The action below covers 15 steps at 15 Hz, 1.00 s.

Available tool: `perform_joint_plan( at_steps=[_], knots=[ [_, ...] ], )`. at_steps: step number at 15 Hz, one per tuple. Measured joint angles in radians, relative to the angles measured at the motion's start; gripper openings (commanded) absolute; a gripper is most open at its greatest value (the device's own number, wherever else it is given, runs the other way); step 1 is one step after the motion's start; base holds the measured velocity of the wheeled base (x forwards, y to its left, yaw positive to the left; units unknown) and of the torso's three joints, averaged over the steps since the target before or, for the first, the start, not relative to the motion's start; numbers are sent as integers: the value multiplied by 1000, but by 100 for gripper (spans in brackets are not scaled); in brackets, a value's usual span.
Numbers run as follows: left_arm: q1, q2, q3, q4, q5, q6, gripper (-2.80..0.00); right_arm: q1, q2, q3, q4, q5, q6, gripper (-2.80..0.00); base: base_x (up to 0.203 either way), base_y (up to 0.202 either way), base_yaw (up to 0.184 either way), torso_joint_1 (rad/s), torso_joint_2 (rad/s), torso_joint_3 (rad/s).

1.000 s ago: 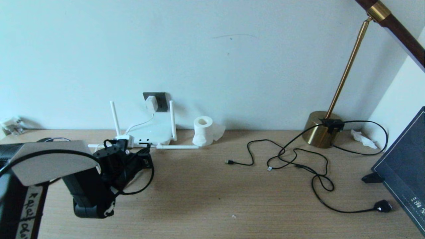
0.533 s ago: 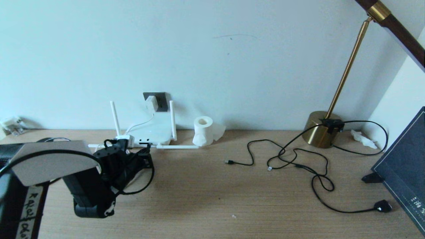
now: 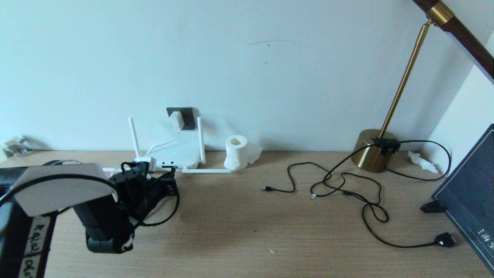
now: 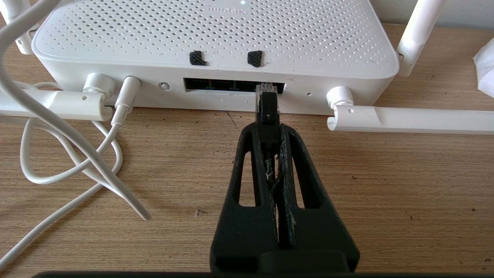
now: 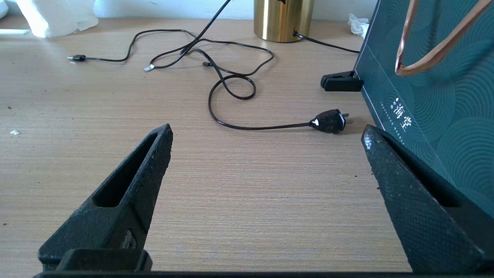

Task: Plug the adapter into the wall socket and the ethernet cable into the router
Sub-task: Plug cable into router interface

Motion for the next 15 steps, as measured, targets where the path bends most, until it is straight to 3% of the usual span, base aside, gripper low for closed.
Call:
perform_joint_plan(
  at_steps=[15],
  knots=[
    [-1, 2, -13, -2, 1, 0, -280, 0, 0, 0, 0, 0, 0, 0, 0, 0, 0, 0, 0, 0]
  ],
)
